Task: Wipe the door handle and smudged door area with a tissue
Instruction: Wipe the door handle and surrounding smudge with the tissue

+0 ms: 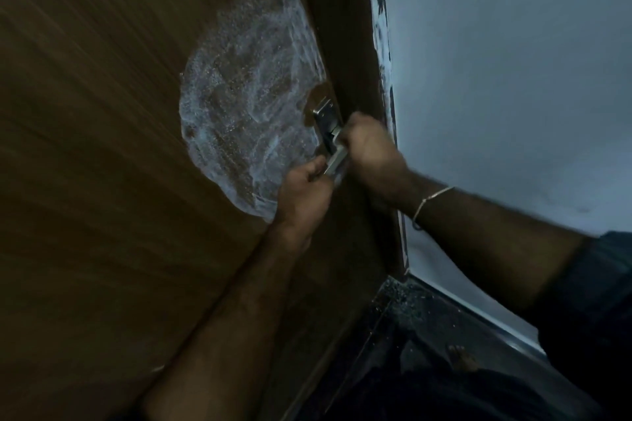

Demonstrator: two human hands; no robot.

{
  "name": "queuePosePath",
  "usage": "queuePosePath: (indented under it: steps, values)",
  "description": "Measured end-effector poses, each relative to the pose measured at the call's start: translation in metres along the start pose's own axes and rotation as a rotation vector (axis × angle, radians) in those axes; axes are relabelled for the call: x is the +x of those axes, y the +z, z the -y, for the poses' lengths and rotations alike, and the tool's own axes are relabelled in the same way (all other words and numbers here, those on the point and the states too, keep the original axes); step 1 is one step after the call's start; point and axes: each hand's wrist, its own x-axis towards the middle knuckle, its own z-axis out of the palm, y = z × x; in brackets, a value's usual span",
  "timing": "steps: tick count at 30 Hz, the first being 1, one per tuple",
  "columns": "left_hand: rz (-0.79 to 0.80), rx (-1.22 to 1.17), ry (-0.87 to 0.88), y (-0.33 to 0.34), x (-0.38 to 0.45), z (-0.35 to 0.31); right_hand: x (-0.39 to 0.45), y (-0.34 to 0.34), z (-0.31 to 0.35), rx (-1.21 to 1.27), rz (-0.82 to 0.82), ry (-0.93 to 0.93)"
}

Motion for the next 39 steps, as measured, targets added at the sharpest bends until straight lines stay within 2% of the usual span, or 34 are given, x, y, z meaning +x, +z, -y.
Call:
queuePosePath:
  steps: [3, 6, 7, 11, 13, 15, 16, 18, 21, 27, 31, 36, 39]
  values:
    - [-0.001, -0.045, -0.042, -0.002, -0.003, -0.002, -0.010, 0.004, 0.013, -0.042, 0.147, -0.176]
    - [0.019, 0.063, -0.008, -0.003, -0.004, -0.005, 0.012, -0.014, -0.003, -0.036, 0.057, 0.048]
    - [0.018, 0.114, 0.005, -0.003, -0.003, -0.006, 0.015, -0.015, -0.004, -0.059, 0.045, 0.071]
    - [0.083, 0.273, -0.001, -0.004, -0.006, -0.009, 0.002, -0.010, 0.021, -0.014, 0.215, -0.100]
    - [0.099, 0.315, 0.007, -0.004, -0.007, -0.007, 0.018, -0.018, 0.013, 0.019, 0.097, 0.024]
    - [0.098, 0.364, 0.005, -0.004, -0.009, -0.005, 0.029, -0.020, 0.006, 0.083, -0.081, 0.033]
    - [0.096, 0.381, 0.008, -0.004, -0.009, -0.005, 0.027, -0.015, 0.008, 0.098, -0.085, -0.024]
    - [0.084, 0.394, 0.021, -0.004, -0.007, -0.006, 0.016, 0.001, 0.014, 0.050, 0.014, -0.170]
    - [0.096, 0.398, 0.014, -0.005, -0.006, -0.005, 0.023, 0.008, 0.015, -0.033, 0.059, -0.157]
    - [0.052, 0.463, 0.081, -0.005, -0.008, -0.003, 0.033, 0.000, 0.015, 0.120, -0.164, -0.174]
    - [0.059, 0.452, 0.040, -0.005, -0.003, 0.001, 0.033, -0.007, 0.014, 0.248, -0.388, 0.003]
    - [0.072, 0.472, 0.049, -0.005, -0.001, 0.000, 0.034, 0.005, 0.021, 0.187, -0.293, 0.018]
    - [0.083, 0.471, 0.065, -0.006, 0.000, 0.000, 0.033, 0.007, 0.026, 0.191, -0.290, 0.074]
